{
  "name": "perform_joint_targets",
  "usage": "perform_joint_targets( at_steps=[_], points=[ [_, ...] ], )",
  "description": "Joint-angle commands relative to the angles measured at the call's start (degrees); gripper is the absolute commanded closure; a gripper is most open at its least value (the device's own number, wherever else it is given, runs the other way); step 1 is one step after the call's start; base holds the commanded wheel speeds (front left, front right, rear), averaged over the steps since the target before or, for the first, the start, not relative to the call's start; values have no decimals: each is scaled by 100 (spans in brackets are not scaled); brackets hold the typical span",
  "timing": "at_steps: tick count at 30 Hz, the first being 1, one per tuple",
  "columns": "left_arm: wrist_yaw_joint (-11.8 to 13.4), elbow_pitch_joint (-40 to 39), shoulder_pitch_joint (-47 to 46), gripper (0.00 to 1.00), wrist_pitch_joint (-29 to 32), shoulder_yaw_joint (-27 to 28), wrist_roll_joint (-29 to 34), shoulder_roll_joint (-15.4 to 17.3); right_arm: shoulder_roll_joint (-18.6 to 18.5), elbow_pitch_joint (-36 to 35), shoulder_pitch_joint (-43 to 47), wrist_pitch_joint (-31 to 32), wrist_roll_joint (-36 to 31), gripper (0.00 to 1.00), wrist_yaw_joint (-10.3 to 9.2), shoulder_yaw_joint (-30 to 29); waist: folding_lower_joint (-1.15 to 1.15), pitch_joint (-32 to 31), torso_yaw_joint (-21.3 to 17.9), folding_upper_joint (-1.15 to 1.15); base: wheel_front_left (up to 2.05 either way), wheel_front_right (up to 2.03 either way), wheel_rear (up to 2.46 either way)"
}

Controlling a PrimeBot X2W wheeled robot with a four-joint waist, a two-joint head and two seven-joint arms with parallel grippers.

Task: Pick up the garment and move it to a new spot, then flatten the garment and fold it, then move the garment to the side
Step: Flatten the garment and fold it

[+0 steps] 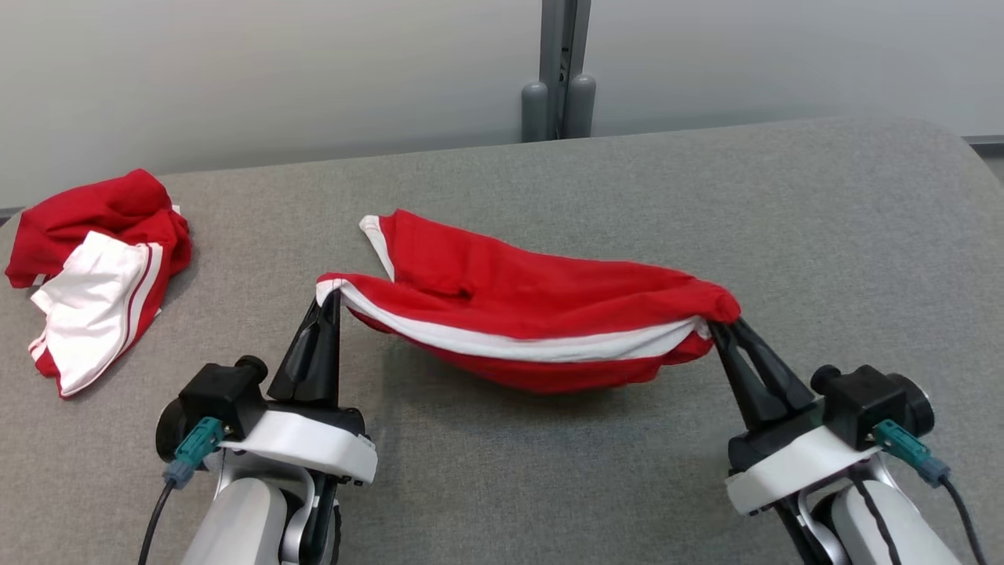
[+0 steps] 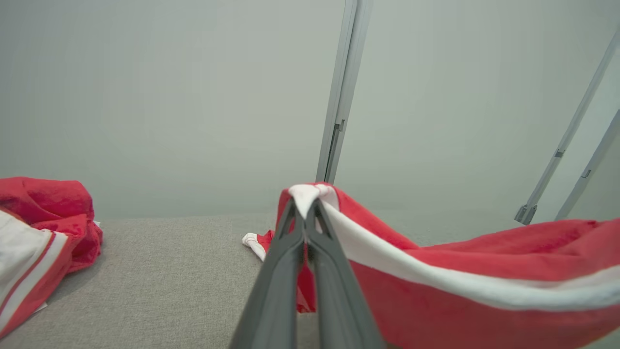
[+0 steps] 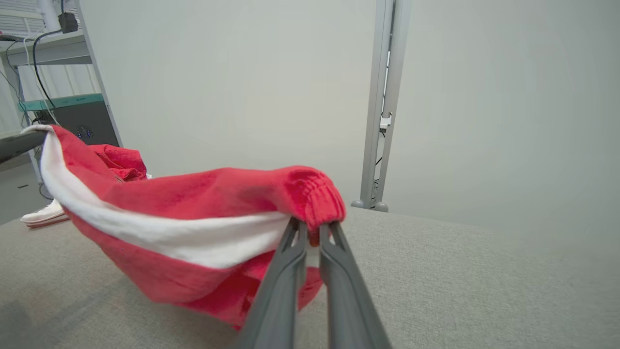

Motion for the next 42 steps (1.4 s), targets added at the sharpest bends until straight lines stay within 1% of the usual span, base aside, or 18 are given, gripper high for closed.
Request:
perform_joint_targets(
  at_steps=[1, 5, 12, 17, 21, 24, 26, 30, 32, 35, 39, 42],
  points=[
    [-17, -155, 57, 100, -1, 34, 40, 9, -100, -149, 44, -2, 11, 100, 1, -73, 0, -104, -57, 0, 0, 0, 0],
    [1, -509, 101, 100, -1, 50, 86, 4, -205, -455, 110, -3, -38, 100, 1, -174, 0, -239, -114, 0, 0, 0, 0],
    [12, -1514, 188, 100, 49, -9, 92, 44, -414, -1233, 251, -2, -53, 100, 1, -434, 0, -533, -246, 0, 0, 0, 0],
    [99, -2369, 281, 100, 234, 25, 47, 99, -522, -1802, 374, 51, -78, 100, 1, -623, 0, -660, -344, 0, 0, 0, 0],
    [199, -2986, 280, 100, 423, 62, 80, 165, -585, -2255, 460, 234, -113, 100, 1, -751, 0, -675, -392, 0, 0, 0, 0],
    [226, -3271, 161, 100, 610, 69, 7, 174, -633, -2464, 412, 402, -18, 100, 1, -804, 0, -628, -405, 0, 0, 0, 0],
    [169, -3295, 10, 100, 763, 73, -37, 219, -669, -2462, 240, 499, 101, 100, 1, -787, 0, -530, -398, 0, 0, 0, 0],
    [31, -2938, -630, 100, 971, 178, -224, 300, -857, -2077, -407, 644, 298, 100, 1, -541, 0, -192, -361, 0, 0, 0, 0],
    [-74, -2613, -1115, 100, 1075, 179, -187, 417, -994, -1726, -941, 670, 400, 100, 2, -350, 0, 27, -340, 0, 0, 0, 0],
    [-240, -2017, -2036, 100, 1202, 168, -168, 511, -1063, -1081, -1926, 625, 597, 100, 1, -84, 0, 430, -299, 0, 0, 0, 0],
    [-368, -1014, -3479, 100, 1307, 150, -76, 584, -954, -72, -3431, 560, 980, 100, 1, 175, 0, 1056, -245, 0, 0, 0, 0],
    [-400, -238, -4586, 100, 1197, 140, 61, 602, -866, 699, -4535, 429, 1092, 100, 0, 313, 0, 1484, -201, 0, 0, 0, 0]
  ],
)
